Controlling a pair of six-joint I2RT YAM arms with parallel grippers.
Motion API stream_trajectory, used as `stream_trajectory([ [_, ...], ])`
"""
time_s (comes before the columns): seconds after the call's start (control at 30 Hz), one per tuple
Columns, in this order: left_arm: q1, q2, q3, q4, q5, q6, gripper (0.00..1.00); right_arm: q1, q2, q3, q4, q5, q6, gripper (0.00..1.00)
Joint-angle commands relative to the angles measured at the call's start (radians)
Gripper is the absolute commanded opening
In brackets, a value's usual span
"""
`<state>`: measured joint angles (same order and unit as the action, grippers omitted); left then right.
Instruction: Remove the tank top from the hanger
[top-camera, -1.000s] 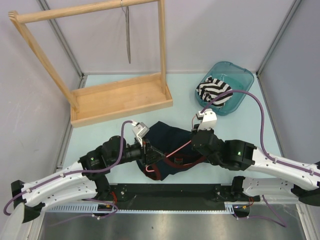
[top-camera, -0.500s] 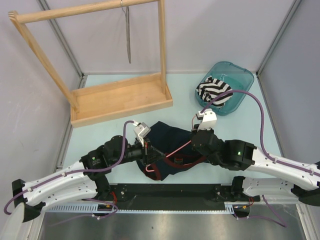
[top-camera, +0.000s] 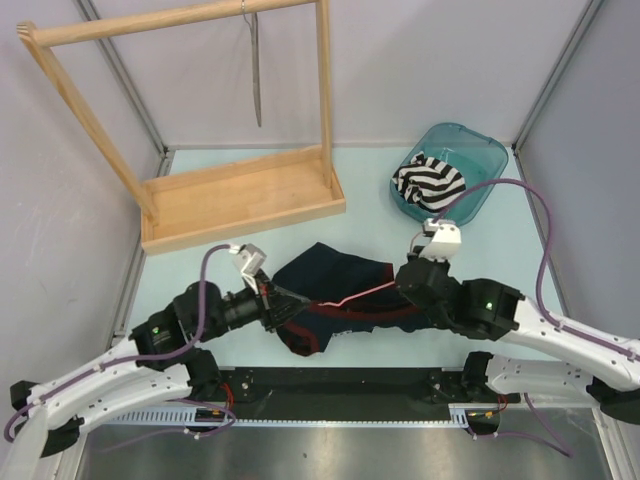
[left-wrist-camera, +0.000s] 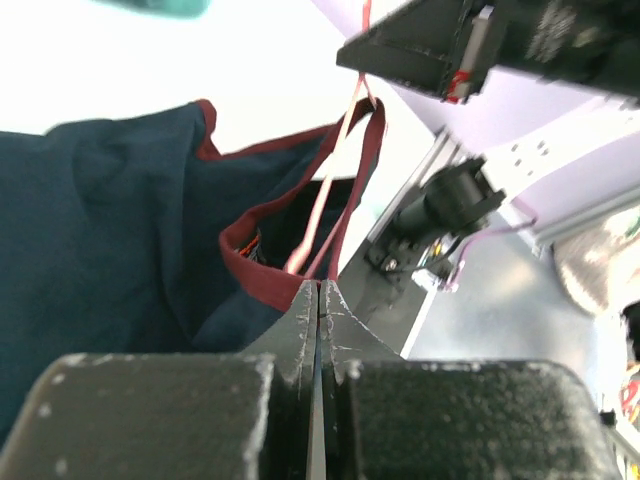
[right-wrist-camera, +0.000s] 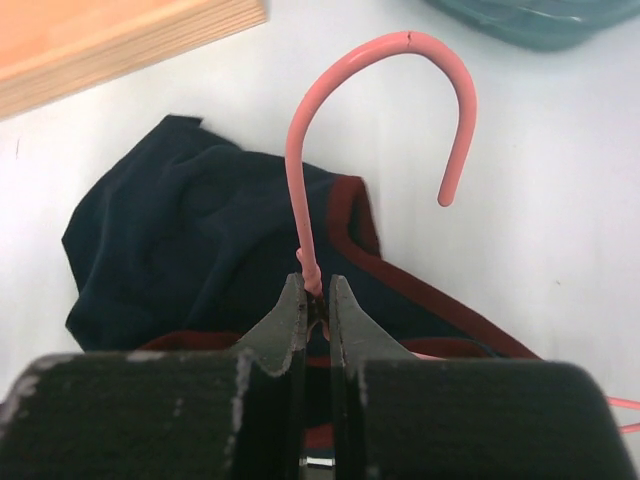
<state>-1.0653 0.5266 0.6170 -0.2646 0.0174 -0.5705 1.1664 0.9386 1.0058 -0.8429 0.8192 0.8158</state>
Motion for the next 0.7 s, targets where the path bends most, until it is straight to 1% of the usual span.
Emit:
stream_trajectory([
  [0.0, -0.005, -0.088, 0.003, -0.07, -0.079, -0.022, 0.0, -0.033, -0.124, -0.036, -0.055, 0.083, 0.157, 0.0],
  [0.07, -0.005, -0.117, -0.006, -0.085, -0.085, -0.02, 0.0, -0.034, -0.162, -0.05, -0.053, 0.077, 0.186, 0.0],
  [0.17, -0.005, -0.125, -0.029, -0.09, -0.085, -0.019, 0.0, -0.034, -0.265, -0.067, 0.004, 0.043, 0.203, 0.0],
  [0.23, -0.005, -0.111, -0.046, -0.059, -0.073, -0.019, 0.0, -0.034, -0.34, -0.087, 0.085, 0.017, 0.197, 0.0],
  [0.33, -0.005, -0.067, -0.066, 0.002, -0.045, -0.02, 0.0, -0.036, -0.383, -0.113, 0.237, -0.069, 0.166, 0.0],
  [0.47, -0.005, -0.013, -0.094, 0.073, -0.031, -0.054, 0.0, -0.034, -0.347, -0.113, 0.353, -0.219, 0.154, 0.0],
  [0.53, -0.005, -0.002, -0.094, 0.079, -0.036, -0.069, 0.0, -0.034, -0.327, -0.136, 0.47, -0.282, 0.138, 0.0],
  [0.57, -0.005, -0.002, -0.095, 0.076, -0.04, -0.071, 0.0, -0.036, -0.314, -0.147, 0.525, -0.352, 0.119, 0.0],
  [0.6, -0.005, -0.011, -0.099, 0.068, -0.048, -0.077, 0.0, -0.034, -0.288, -0.153, 0.632, -0.391, 0.108, 0.0],
  [0.63, -0.005, -0.019, -0.099, 0.062, -0.054, -0.081, 0.0, -0.034, -0.272, -0.157, 0.681, -0.431, 0.097, 0.0],
  [0.67, -0.005, -0.025, -0.103, 0.053, -0.066, -0.088, 0.0, -0.036, -0.256, -0.156, 0.735, -0.512, 0.08, 0.0],
])
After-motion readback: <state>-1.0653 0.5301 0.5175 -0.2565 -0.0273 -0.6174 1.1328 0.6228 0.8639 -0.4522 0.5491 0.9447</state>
